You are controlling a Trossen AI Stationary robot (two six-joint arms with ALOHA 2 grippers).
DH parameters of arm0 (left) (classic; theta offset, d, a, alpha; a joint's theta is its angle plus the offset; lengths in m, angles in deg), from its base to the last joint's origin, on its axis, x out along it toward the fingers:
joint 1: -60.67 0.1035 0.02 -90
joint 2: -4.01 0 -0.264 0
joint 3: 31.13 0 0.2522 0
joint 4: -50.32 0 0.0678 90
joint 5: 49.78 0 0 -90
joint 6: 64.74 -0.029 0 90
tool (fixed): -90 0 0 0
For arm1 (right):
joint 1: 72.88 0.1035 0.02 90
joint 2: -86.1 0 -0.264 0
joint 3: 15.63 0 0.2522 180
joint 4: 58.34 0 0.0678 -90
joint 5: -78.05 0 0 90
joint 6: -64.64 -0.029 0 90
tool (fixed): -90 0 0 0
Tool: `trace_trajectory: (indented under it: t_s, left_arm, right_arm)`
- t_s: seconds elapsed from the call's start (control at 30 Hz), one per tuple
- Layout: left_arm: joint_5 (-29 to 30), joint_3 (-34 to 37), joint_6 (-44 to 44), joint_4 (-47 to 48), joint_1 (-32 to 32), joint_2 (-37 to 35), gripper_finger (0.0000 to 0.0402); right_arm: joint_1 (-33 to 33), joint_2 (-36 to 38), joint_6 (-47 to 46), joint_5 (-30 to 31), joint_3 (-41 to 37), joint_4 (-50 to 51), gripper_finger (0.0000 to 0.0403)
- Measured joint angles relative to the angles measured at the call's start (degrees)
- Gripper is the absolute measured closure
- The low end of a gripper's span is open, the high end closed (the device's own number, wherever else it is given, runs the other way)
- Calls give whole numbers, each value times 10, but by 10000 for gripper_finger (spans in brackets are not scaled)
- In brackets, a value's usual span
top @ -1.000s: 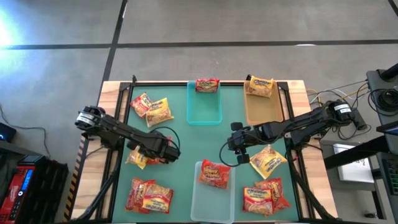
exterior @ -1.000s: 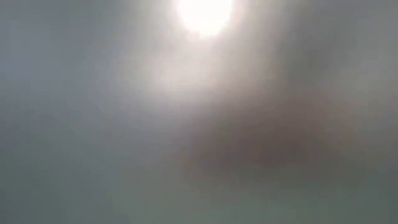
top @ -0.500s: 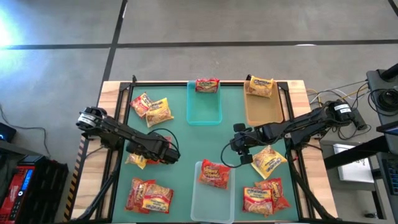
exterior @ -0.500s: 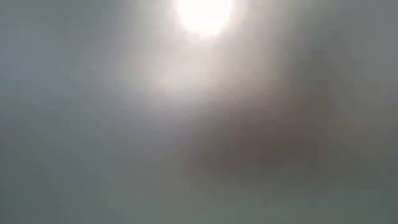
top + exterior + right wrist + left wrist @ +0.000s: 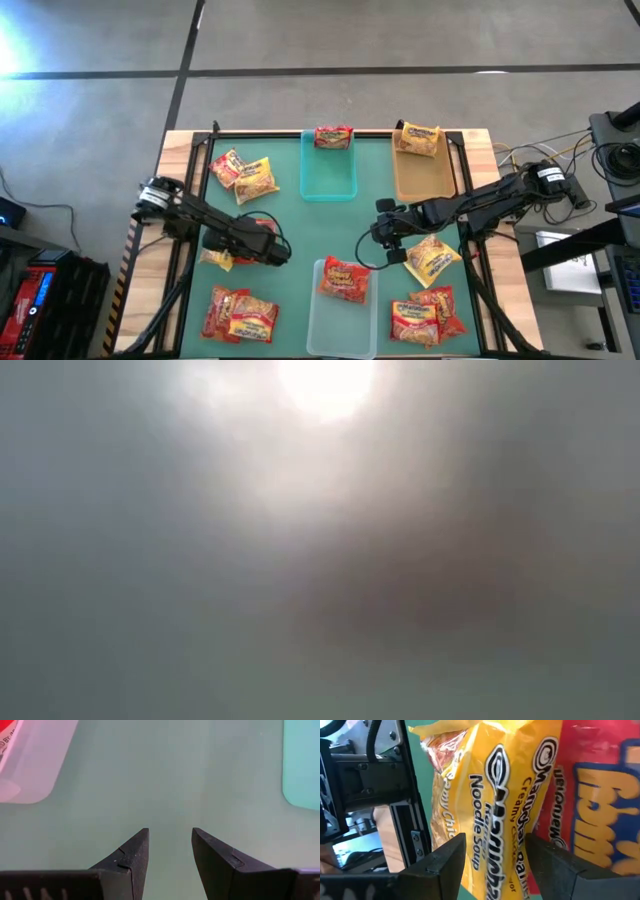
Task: Sort Maruchan noodles
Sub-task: Put the right yellow pack noodle into the yellow bin
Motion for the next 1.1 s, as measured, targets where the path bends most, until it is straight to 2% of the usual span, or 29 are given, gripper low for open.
trace_trajectory:
  t_s: [0.17, 0.27, 0.37, 0.57, 0.63, 0.87, 1.1]
  left_arm:
    - [0, 14, -6, -1, 0, 21, 212]
    - [0, 21, -2, -3, 0, 27, 227]
    - [0, 27, -1, -13, 0, 28, 261]
    - [0, 28, 0, -17, 0, 28, 368]
    - [3, 27, 0, -19, 0, 28, 392]
    - [23, 21, 0, -17, 0, 27, 401]
    - [99, -21, -16, -29, 0, 13, 402]
  right_arm:
    - [0, 0, 0, 0, 0, -9, 264]
    - [0, 0, 0, 0, 0, -9, 264]
    - [0, 0, 0, 0, 0, -9, 264]
    - [0, 0, 0, 0, 0, -13, 264]
    - [0, 0, 0, 0, 0, -13, 264]
    - [0, 1, -1, 0, 0, -13, 264]
    - [0, 1, -1, 0, 0, -18, 264]
